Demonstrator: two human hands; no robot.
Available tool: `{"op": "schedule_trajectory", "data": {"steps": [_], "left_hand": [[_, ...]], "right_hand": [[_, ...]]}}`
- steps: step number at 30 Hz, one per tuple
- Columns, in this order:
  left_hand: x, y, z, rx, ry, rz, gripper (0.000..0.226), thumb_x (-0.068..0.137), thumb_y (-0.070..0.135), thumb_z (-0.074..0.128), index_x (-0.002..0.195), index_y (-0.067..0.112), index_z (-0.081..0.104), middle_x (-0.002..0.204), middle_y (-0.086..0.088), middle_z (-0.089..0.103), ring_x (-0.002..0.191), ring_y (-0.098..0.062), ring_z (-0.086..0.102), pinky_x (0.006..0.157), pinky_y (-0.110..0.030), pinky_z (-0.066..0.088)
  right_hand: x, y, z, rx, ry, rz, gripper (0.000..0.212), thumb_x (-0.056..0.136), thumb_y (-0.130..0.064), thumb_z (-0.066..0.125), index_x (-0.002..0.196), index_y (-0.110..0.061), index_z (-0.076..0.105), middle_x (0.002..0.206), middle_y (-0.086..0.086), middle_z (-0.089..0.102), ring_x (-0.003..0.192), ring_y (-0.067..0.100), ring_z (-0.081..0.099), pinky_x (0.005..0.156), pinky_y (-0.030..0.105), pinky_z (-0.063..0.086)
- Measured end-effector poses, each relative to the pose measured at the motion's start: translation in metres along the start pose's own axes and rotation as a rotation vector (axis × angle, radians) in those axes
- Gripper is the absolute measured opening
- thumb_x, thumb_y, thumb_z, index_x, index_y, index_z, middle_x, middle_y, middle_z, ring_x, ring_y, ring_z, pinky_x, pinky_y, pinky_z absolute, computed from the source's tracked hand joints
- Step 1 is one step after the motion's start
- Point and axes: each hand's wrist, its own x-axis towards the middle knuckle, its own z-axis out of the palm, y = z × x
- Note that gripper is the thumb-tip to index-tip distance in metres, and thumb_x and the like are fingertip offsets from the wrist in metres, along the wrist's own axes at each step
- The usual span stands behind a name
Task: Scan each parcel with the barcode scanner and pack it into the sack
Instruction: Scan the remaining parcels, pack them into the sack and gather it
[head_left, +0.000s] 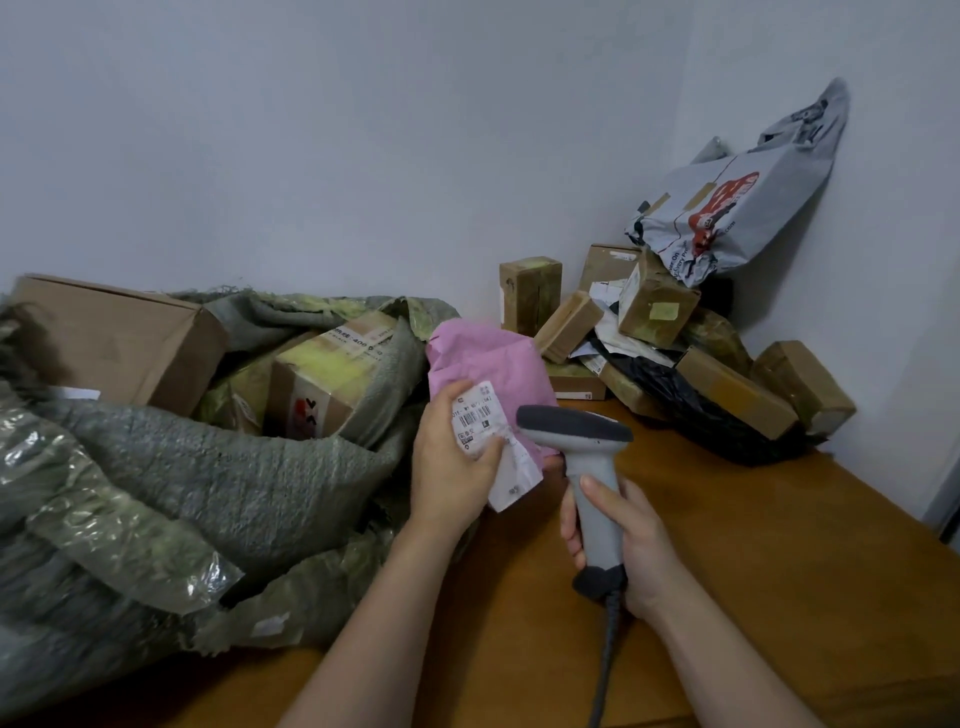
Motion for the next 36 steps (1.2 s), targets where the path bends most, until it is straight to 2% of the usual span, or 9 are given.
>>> {"op": "schedule_trajectory", "data": {"steps": [5,11,13,18,23,26,29,33,36], "left_hand": [[0.034,0.040,-0.044,0.006,0.156,-0.016,0.081,0.080,0.023,0.083,0.148,0.034,0.040,0.144,0.005,0.052,0.130,-0.017,0.055,0.100,-0.041,0.057],[0.095,0.064,-0.102,0.211,0.239,-0.229,0.113,0.068,0.047,0.085,0.157,0.008,0.028,0.143,-0.013,0.055,0.127,-0.031,0.057,0.104,-0.046,0.052],[0.105,0.063,-0.116,0.271,0.216,-0.354,0.115,0.069,0.055,0.086,0.155,0.003,0.030,0.143,-0.016,0.056,0.125,-0.034,0.057,0.100,-0.042,0.052],[0.119,0.070,-0.137,0.627,0.059,-0.501,0.116,0.066,0.086,0.071,0.144,0.004,0.048,0.125,-0.013,0.066,0.101,-0.030,0.062,0.070,-0.033,0.046],[0.129,0.072,-0.146,0.832,0.010,-0.612,0.104,0.074,0.092,0.055,0.138,0.011,0.057,0.131,-0.009,0.064,0.118,-0.033,0.060,0.081,-0.036,0.042],[0.132,0.072,-0.145,1.008,-0.066,-0.641,0.099,0.079,0.093,0.046,0.137,0.013,0.059,0.136,-0.008,0.063,0.121,-0.031,0.060,0.080,-0.034,0.040],[0.139,0.074,-0.141,1.210,-0.082,-0.548,0.084,0.086,0.086,0.046,0.126,0.015,0.064,0.124,-0.006,0.067,0.112,-0.027,0.064,0.075,-0.032,0.040],[0.153,0.086,-0.129,1.432,-0.043,-0.221,0.038,0.096,0.051,0.061,0.100,0.013,0.064,0.078,0.000,0.054,0.080,-0.022,0.058,0.064,-0.030,0.039],[0.156,0.100,-0.101,1.466,-0.040,0.054,0.012,0.096,0.025,0.059,0.094,0.014,0.061,0.075,0.000,0.048,0.078,-0.027,0.058,0.068,-0.033,0.039]], "right_hand": [[0.017,-0.014,0.025,0.078,0.109,-0.013,0.040,0.077,-0.029,0.076,0.107,-0.003,0.068,0.092,0.015,0.074,0.083,0.028,0.066,0.071,0.033,0.054],[0.043,-0.034,0.069,0.129,0.058,0.037,0.045,0.076,-0.034,0.072,0.116,-0.014,0.067,0.101,0.012,0.075,0.090,0.029,0.071,0.071,0.038,0.055],[0.048,-0.041,0.083,0.129,0.002,-0.046,0.023,0.083,-0.027,0.066,0.100,-0.018,0.079,0.103,0.010,0.078,0.098,0.028,0.070,0.083,0.040,0.055],[0.051,-0.049,0.098,0.149,-0.051,-0.083,0.021,0.086,-0.025,0.063,0.097,-0.017,0.079,0.105,0.009,0.078,0.097,0.023,0.069,0.082,0.035,0.055],[0.054,-0.048,0.087,0.122,-0.028,-0.078,0.029,0.096,-0.012,0.058,0.082,-0.019,0.082,0.087,0.002,0.079,0.089,0.021,0.071,0.084,0.039,0.053],[0.055,-0.046,0.077,0.125,0.011,-0.072,0.021,0.081,-0.028,0.066,0.088,-0.021,0.084,0.094,0.011,0.079,0.091,0.026,0.070,0.083,0.041,0.054],[0.064,-0.036,0.058,0.115,0.059,-0.055,0.038,0.084,-0.028,0.069,0.114,-0.006,0.073,0.114,0.026,0.072,0.093,0.030,0.071,0.072,0.034,0.059],[0.075,-0.022,0.027,0.009,0.186,-0.052,0.033,0.092,-0.035,0.071,0.118,-0.015,0.069,0.110,0.014,0.075,0.100,0.031,0.069,0.079,0.042,0.054],[0.082,-0.011,0.005,-0.043,0.299,-0.020,0.031,0.094,-0.036,0.070,0.117,-0.015,0.067,0.105,0.016,0.072,0.094,0.030,0.067,0.073,0.039,0.052]]}}
